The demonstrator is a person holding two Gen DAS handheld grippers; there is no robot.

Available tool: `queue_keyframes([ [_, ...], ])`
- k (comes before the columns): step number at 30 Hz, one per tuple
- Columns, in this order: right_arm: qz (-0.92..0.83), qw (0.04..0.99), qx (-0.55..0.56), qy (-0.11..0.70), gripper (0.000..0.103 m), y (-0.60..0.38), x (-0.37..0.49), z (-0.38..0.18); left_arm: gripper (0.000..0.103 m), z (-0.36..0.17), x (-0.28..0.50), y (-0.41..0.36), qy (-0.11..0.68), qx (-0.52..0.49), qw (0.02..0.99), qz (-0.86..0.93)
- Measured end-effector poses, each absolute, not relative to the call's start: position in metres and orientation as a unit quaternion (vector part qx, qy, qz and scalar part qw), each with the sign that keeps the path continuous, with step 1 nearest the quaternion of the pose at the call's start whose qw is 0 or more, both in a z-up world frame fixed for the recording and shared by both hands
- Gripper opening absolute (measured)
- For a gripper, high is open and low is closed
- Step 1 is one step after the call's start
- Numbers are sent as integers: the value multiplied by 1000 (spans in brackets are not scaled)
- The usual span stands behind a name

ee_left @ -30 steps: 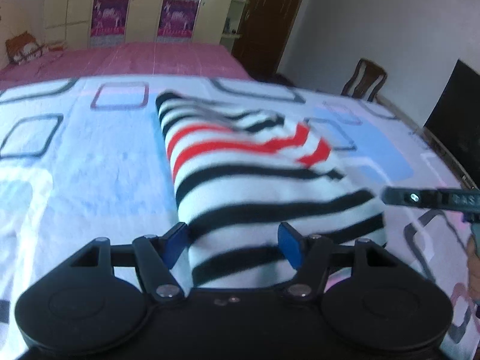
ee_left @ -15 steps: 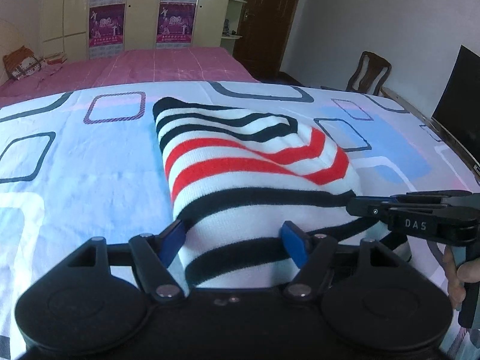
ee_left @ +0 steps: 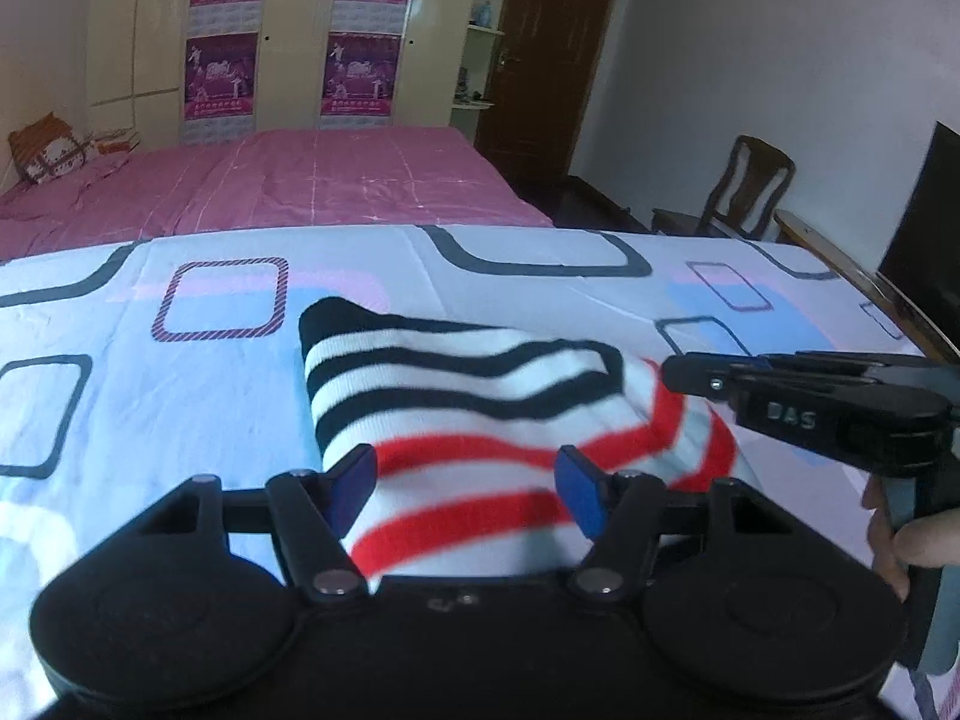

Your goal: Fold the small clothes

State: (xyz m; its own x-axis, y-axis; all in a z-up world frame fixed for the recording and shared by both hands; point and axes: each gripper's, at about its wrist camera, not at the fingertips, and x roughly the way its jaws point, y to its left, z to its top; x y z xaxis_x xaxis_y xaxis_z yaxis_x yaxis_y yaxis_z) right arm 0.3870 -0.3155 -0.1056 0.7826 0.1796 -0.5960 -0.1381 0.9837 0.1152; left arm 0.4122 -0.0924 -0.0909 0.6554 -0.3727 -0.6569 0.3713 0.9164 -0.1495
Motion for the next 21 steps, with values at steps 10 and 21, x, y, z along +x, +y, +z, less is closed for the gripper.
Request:
queue_keyframes([
  [10,65,936,-9,345,7,-323,413,-150,69,-128,418,-83,372,-7,910,-182],
  [21,59,934,9,351,6,-335,431,-159,72,-126,445,-94,387,0,906,-170],
])
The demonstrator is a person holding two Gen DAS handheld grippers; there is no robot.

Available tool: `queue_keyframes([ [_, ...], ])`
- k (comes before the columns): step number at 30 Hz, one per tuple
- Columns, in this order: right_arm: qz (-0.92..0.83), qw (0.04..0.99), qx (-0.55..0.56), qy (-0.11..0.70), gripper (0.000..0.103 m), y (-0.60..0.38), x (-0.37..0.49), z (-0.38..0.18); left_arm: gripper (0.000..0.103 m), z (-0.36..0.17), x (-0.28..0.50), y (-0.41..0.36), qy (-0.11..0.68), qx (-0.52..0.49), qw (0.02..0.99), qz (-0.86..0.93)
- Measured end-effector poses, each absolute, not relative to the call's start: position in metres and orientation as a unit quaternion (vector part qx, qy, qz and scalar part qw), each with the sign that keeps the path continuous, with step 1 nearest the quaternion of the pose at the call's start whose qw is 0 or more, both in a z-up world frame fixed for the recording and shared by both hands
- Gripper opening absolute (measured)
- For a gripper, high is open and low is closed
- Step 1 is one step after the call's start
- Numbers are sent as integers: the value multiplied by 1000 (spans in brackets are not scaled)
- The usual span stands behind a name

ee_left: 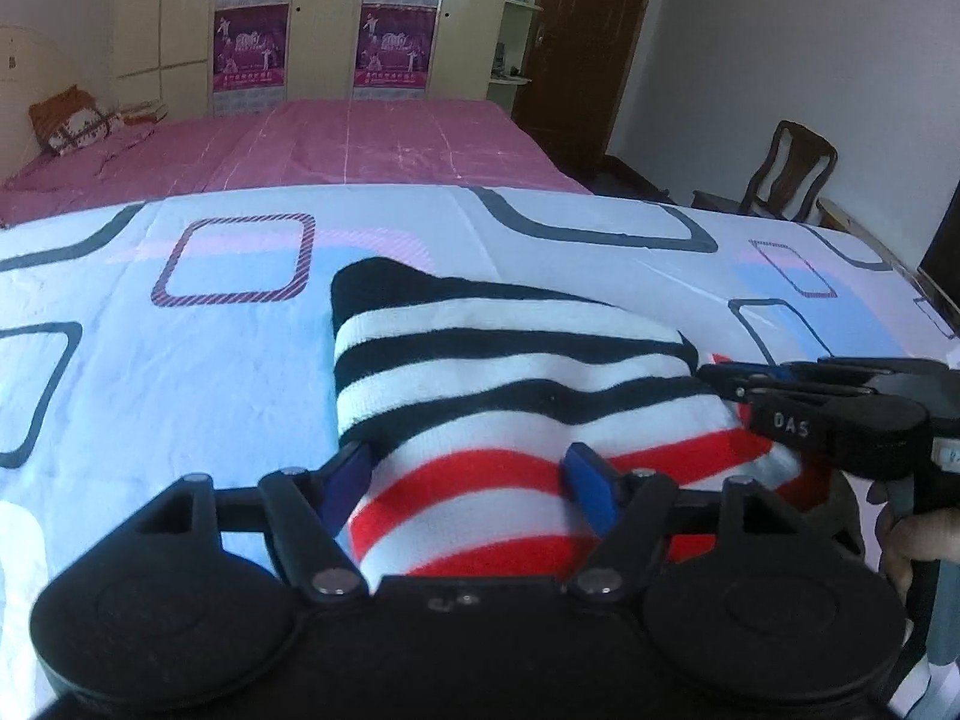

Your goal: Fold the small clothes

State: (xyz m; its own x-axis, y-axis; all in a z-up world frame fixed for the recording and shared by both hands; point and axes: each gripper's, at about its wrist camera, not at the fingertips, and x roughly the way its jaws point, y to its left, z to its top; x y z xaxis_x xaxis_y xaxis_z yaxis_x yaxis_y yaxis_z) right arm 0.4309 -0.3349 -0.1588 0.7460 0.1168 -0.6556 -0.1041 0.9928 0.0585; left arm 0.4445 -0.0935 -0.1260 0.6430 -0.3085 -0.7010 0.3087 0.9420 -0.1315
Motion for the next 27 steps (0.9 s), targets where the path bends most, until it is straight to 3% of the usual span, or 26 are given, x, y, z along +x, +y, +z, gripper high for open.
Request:
queue_keyframes([
  [12,85,935,54,340,10,-336,401,-126,75,-123,439,-90,392,-6,906,-159],
  [14,79,941,50,325,54,-334,392,-120,75,-121,437,-90,390,-2,906,-161],
  [15,73,948,42,307,87,-333,385,-116,75,-120,435,-90,389,-1,907,-162],
  [24,96,953,32,286,87,-326,346,-102,75,-110,413,-90,390,-2,905,-171],
  [27,109,946,48,303,31,-329,334,-104,71,-103,397,-86,381,-5,908,-176],
])
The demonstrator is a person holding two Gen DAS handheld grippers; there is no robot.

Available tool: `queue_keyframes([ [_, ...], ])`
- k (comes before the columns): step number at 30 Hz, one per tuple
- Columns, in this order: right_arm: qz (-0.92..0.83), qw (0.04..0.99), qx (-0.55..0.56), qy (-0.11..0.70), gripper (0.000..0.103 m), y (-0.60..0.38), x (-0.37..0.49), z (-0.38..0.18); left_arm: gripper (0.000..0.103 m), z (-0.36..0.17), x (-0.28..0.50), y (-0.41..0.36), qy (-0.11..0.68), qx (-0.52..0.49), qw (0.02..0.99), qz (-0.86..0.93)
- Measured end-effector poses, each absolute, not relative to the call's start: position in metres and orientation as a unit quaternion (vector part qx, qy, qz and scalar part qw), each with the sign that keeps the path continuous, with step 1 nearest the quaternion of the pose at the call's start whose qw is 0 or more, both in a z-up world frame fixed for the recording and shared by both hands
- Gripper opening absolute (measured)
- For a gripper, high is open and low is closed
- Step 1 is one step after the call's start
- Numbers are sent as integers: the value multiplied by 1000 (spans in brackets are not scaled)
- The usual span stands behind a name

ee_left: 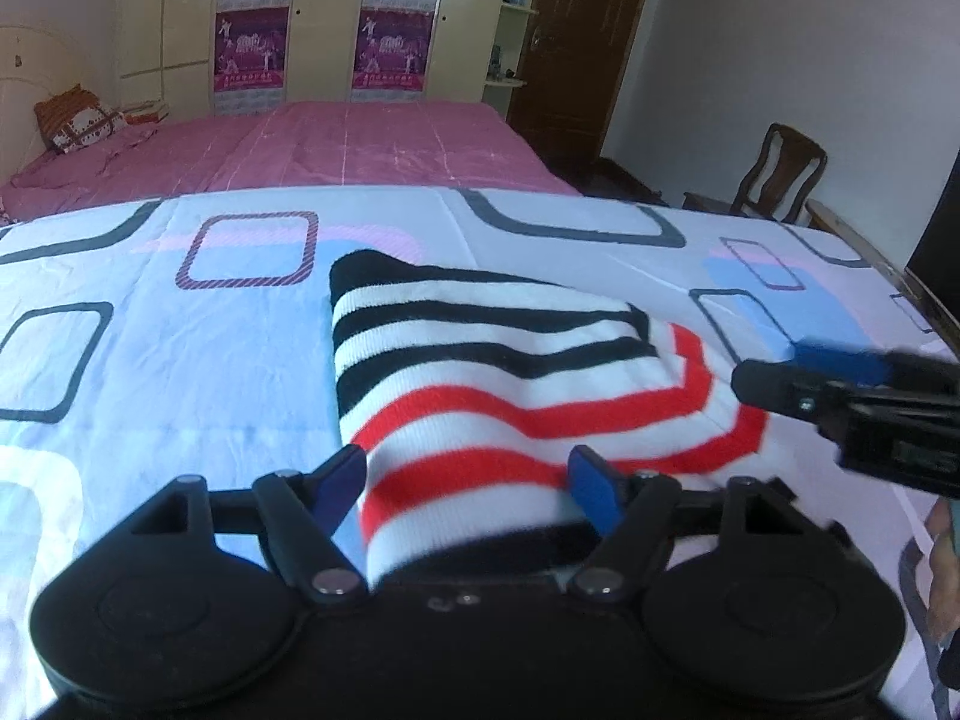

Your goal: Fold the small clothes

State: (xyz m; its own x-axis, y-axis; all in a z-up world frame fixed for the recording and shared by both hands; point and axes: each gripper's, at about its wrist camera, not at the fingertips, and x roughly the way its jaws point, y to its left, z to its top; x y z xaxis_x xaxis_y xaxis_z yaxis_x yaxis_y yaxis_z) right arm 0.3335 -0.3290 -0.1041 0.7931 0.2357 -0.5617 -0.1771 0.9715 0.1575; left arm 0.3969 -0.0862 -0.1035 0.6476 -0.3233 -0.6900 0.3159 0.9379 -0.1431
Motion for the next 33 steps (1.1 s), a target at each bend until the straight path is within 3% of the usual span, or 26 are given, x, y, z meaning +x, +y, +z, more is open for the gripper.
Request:
queue_keyframes([
  [2,115,943,52,309,30,-331,324,-107,67,-101,386,-83,382,-10,906,-184],
  [11,109,928,22,355,30,-338,300,-139,68,-113,362,-76,388,-19,904,-180],
  [16,120,931,42,342,30,-341,285,-120,66,-105,358,-74,392,-21,902,-181],
  [23,133,907,62,394,30,-343,259,-143,73,-114,351,-69,410,-26,892,-190],
  [30,131,911,111,375,30,-359,265,-120,75,-102,352,-67,415,-35,890,-186],
  [32,127,910,118,376,41,-361,274,-116,82,-98,355,-67,414,-45,890,-183],
  [33,118,912,118,374,65,-362,278,-116,83,-97,356,-67,415,-46,890,-181],
])
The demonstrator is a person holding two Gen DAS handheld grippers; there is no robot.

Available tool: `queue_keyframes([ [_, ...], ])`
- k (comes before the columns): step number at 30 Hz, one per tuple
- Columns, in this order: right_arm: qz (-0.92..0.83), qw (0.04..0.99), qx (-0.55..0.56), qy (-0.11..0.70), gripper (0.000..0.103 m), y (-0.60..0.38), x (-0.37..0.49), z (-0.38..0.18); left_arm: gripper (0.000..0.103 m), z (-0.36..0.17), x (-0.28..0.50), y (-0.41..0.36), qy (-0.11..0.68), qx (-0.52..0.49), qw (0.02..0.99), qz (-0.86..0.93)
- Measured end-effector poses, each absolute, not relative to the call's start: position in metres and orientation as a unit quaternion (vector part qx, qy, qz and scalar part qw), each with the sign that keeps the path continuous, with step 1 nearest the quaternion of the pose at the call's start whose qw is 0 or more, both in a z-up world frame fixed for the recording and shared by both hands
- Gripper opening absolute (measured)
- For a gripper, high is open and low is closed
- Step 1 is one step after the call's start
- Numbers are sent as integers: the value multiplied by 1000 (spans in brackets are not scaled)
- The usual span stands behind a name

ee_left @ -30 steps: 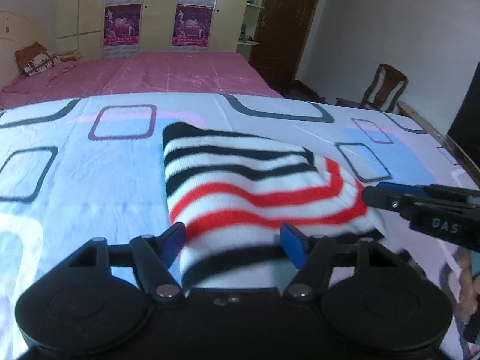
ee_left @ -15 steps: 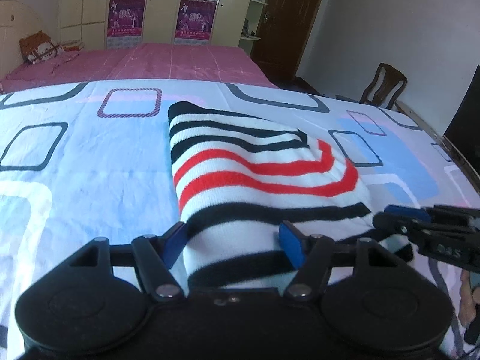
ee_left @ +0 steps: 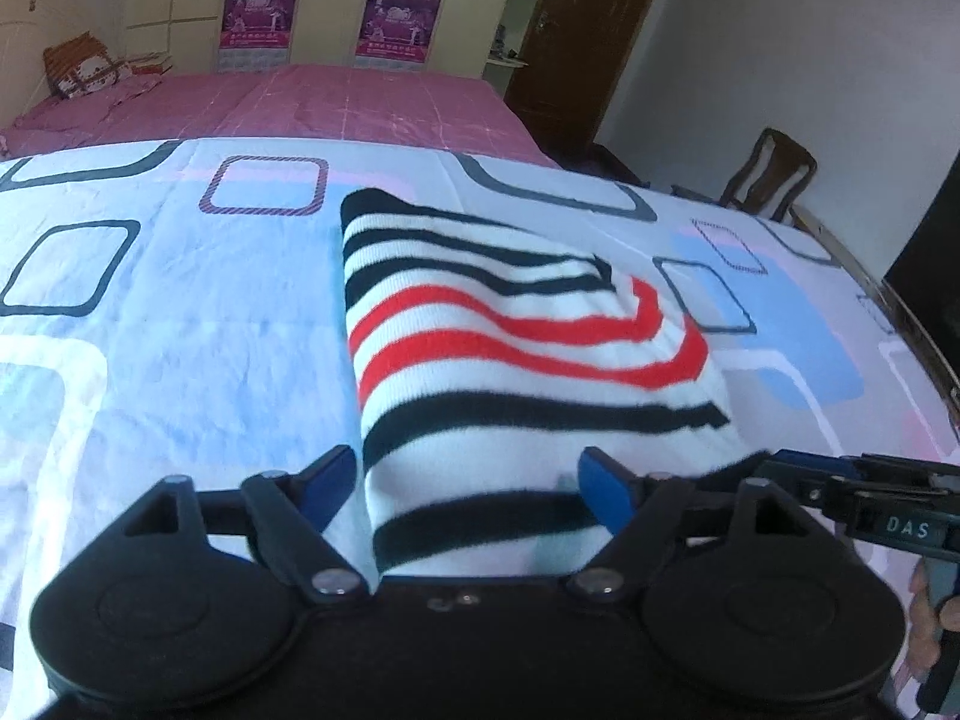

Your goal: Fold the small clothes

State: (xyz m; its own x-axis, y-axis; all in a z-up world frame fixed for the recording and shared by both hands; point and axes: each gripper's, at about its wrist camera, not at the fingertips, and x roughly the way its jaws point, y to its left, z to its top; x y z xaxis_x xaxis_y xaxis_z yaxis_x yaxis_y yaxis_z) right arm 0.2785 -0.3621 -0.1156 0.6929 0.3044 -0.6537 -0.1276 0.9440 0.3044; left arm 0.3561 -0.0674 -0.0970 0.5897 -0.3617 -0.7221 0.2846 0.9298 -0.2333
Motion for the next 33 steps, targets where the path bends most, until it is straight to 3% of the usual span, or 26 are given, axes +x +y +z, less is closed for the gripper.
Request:
queue_keyframes([
  [1,114,916,116,368,78,-363,281,-114,83,-96,359,-68,416,-47,890,-180],
  [23,133,892,207,379,77,-362,354,-163,92,-139,405,-69,470,-132,851,-196],
  [28,125,898,197,373,75,-358,356,-165,89,-139,405,-75,465,-128,854,-193],
  [33,129,891,201,387,63,-362,353,-162,79,-134,401,-76,458,-124,860,-190],
])
